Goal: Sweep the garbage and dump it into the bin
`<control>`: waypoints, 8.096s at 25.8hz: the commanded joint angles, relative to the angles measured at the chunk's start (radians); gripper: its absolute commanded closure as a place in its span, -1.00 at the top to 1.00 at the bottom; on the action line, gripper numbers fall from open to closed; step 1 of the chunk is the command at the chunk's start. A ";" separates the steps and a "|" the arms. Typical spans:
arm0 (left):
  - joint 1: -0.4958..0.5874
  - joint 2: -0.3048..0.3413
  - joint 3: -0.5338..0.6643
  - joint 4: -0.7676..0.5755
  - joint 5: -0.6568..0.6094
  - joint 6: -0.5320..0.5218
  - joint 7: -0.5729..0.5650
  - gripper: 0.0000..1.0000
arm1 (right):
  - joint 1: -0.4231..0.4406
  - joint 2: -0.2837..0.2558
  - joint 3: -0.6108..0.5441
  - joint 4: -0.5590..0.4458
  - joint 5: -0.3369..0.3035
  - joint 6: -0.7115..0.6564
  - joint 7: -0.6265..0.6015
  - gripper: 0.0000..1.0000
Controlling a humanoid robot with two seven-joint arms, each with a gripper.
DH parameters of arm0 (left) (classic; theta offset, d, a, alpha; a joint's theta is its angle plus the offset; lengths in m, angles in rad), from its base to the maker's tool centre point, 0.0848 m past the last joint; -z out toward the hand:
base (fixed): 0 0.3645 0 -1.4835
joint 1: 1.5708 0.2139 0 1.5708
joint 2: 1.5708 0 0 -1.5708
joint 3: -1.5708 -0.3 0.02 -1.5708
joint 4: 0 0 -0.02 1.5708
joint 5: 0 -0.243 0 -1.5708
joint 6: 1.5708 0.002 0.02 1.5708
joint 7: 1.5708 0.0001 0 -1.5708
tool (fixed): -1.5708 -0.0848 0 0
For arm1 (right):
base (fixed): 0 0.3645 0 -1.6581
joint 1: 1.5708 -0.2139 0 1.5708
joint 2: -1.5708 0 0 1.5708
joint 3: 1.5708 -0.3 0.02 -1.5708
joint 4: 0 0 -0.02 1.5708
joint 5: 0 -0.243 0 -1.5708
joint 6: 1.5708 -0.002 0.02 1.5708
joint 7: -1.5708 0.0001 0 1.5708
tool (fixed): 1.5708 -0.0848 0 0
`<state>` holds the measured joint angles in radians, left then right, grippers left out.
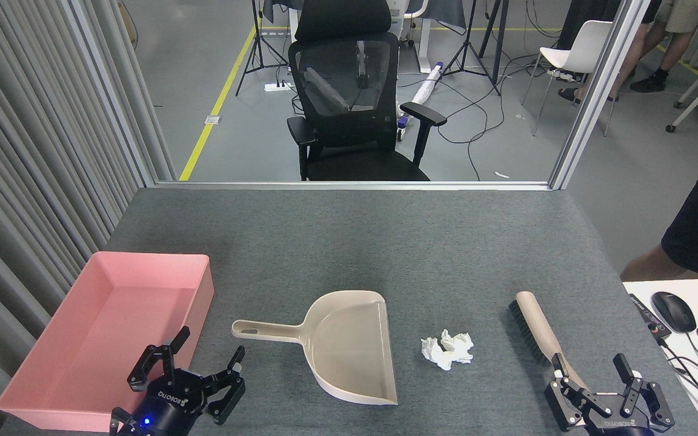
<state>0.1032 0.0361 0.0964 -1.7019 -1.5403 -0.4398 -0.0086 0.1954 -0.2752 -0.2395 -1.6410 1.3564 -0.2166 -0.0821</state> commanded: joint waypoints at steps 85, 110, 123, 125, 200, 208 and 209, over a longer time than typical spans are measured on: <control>-0.048 -0.124 -0.072 0.243 1.008 0.224 -0.125 1.00 | -0.088 -0.013 -0.060 0.357 0.015 -0.142 -0.070 0.76; -0.050 -0.124 -0.072 0.240 1.006 0.222 -0.122 1.00 | -0.103 -0.009 -0.060 0.375 0.035 -0.147 -0.071 0.48; -0.050 -0.124 -0.072 0.240 1.006 0.222 -0.122 1.00 | -0.105 -0.013 -0.060 0.372 0.029 -0.147 -0.070 0.54; -0.050 -0.124 -0.072 0.242 1.006 0.222 -0.125 1.00 | -0.105 -0.013 -0.060 0.372 0.029 -0.147 -0.070 0.50; -0.244 -0.154 -0.161 0.570 1.053 0.247 0.024 1.00 | -0.102 -0.015 -0.044 0.340 0.033 -0.196 -0.150 -1.00; -0.301 -0.160 -0.142 0.650 1.053 0.202 0.022 1.00 | -0.103 -0.015 -0.044 0.339 0.032 -0.196 -0.150 -1.00; -0.304 -0.160 -0.135 0.660 1.053 0.202 0.022 1.00 | -0.103 -0.015 -0.044 0.339 0.032 -0.196 -0.150 -1.00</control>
<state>-0.1838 -0.1234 -0.0517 -1.0683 -0.4873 -0.2322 0.0150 0.0924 -0.2900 -0.2838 -1.3023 1.3893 -0.4130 -0.2316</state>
